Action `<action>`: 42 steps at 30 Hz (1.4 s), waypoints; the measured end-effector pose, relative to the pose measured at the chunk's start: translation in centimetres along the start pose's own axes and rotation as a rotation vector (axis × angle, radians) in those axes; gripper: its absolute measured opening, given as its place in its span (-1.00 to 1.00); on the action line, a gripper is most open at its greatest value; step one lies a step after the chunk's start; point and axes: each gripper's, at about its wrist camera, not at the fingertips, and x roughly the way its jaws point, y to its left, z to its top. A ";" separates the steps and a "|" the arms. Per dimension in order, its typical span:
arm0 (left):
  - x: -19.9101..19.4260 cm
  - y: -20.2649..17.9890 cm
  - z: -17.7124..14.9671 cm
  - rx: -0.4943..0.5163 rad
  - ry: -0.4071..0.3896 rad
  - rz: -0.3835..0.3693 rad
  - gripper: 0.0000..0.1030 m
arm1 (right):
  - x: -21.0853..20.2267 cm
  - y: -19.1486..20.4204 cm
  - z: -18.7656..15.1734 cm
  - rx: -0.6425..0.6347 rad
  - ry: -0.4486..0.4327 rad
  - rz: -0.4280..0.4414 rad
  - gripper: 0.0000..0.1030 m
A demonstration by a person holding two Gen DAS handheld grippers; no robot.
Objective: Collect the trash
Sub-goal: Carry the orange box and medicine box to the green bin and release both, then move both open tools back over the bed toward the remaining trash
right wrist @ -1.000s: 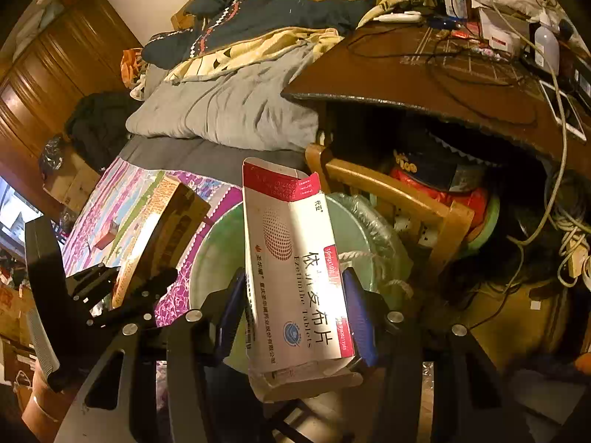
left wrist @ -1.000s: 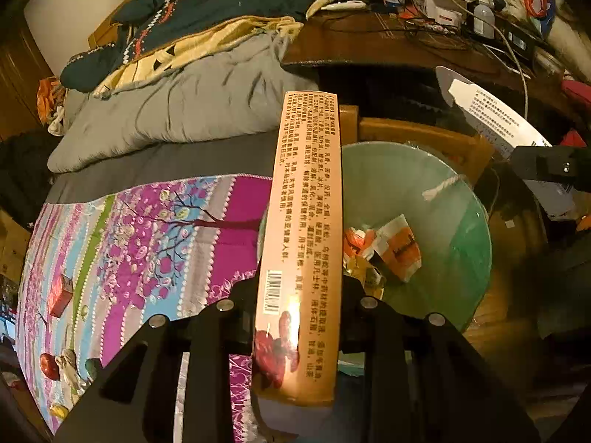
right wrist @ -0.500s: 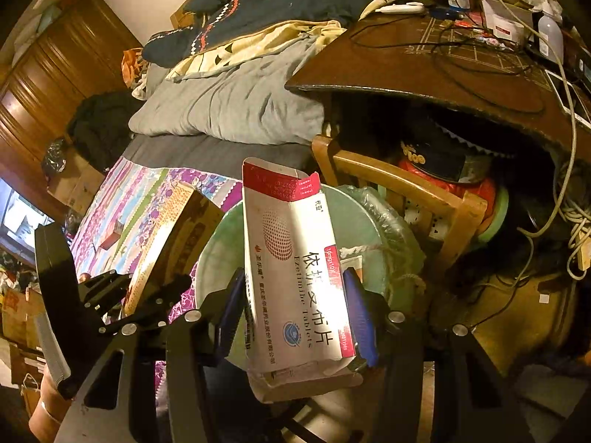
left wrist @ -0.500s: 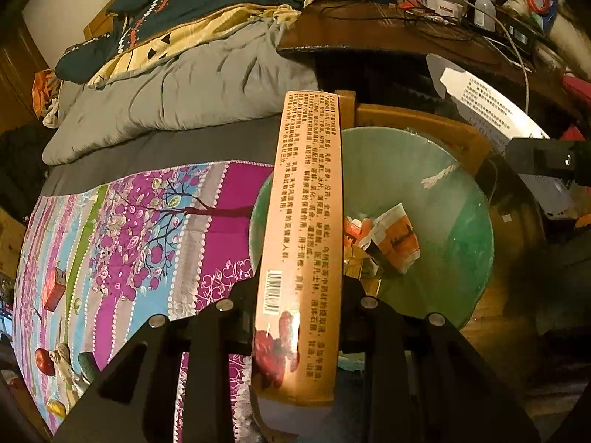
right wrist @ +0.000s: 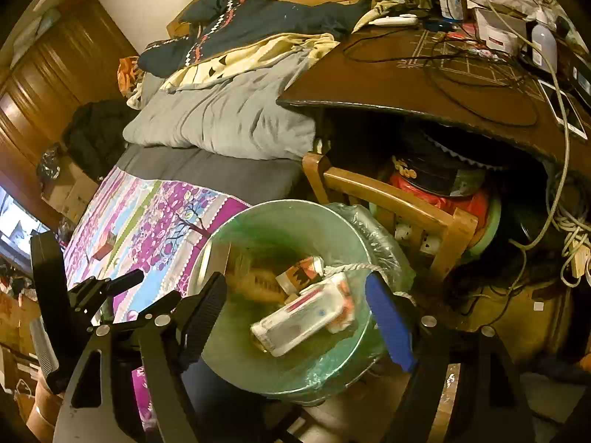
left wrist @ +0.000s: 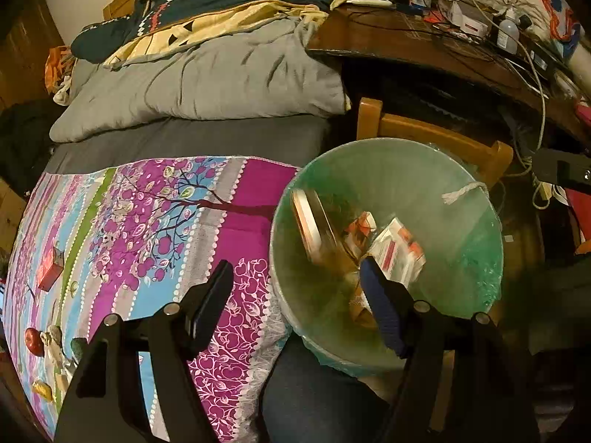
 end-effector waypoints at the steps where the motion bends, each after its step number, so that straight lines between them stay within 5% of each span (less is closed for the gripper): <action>1: 0.0 0.0 0.0 -0.004 -0.001 0.000 0.32 | 0.1 -0.1 0.0 0.001 0.003 0.000 0.52; 12: -0.1 0.8 -1.4 -0.019 0.001 0.071 0.32 | 0.5 1.2 -0.7 -0.024 -0.010 0.018 0.52; 23: -3.5 8.0 -7.5 -0.221 -0.139 0.331 0.32 | -0.4 8.8 -1.9 -0.201 -0.186 0.079 0.52; 31: -8.8 16.7 -17.5 -0.454 -0.140 0.412 0.32 | 2.7 17.9 -5.5 -0.411 -0.127 0.200 0.52; 36: -11.9 20.4 -25.2 -0.510 -0.078 0.454 0.32 | 5.6 24.3 -8.4 -0.523 -0.017 0.298 0.63; 42: -13.2 24.3 -33.5 -0.540 0.039 0.386 0.32 | 8.6 31.7 -13.2 -0.705 0.116 0.408 0.66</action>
